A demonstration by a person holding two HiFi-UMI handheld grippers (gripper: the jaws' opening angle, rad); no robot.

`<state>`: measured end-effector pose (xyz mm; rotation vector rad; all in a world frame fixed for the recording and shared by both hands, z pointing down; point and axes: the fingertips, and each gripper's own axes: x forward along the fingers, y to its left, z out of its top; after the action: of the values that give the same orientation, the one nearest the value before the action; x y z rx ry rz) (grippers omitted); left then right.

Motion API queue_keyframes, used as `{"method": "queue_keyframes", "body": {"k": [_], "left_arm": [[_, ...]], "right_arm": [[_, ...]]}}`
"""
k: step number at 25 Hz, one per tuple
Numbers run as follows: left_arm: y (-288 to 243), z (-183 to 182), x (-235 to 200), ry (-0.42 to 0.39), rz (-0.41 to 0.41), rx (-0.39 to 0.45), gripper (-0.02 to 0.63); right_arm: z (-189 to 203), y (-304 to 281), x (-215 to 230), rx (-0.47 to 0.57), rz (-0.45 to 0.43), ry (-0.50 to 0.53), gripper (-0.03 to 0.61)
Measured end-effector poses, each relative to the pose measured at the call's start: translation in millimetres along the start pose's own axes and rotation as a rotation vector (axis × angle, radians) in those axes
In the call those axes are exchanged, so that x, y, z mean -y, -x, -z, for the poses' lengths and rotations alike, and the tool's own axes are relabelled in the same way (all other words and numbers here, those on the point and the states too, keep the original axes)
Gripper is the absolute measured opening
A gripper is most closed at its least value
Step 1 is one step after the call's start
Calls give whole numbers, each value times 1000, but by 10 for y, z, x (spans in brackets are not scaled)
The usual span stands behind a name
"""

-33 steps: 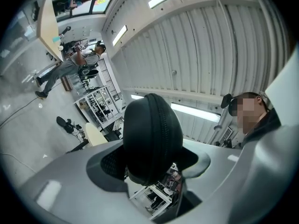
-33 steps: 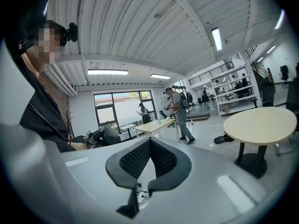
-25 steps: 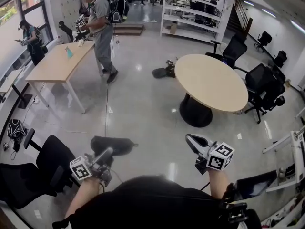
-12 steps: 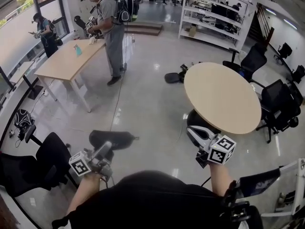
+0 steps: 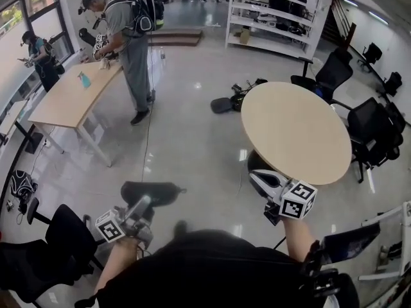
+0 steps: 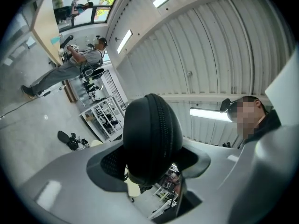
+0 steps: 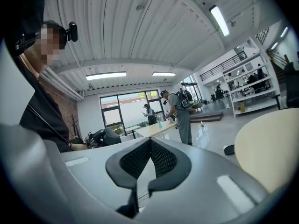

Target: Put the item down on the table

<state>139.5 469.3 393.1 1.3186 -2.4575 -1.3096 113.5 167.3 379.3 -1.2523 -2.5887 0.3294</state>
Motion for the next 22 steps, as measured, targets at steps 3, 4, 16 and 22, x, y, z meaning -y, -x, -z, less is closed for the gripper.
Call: {"method": "queue_keyframes", "body": {"k": [3,4,16,22], "left_arm": [[-331,-364,-511,15,52,-28,282],[-451,-506,-662,15,68,-43,282],[-1640,-1462,-1950,80,238,-212,282],[-2292,-1315,-2332,133,238,-264,282]], "right_arm": [[-211,-362,244,10,65,26,14],[-292,-480,311,15,88,30,14],[-714,-1487,927,25,296,5,14],[-732,-1299,1601,61,377,-60,14]]}}
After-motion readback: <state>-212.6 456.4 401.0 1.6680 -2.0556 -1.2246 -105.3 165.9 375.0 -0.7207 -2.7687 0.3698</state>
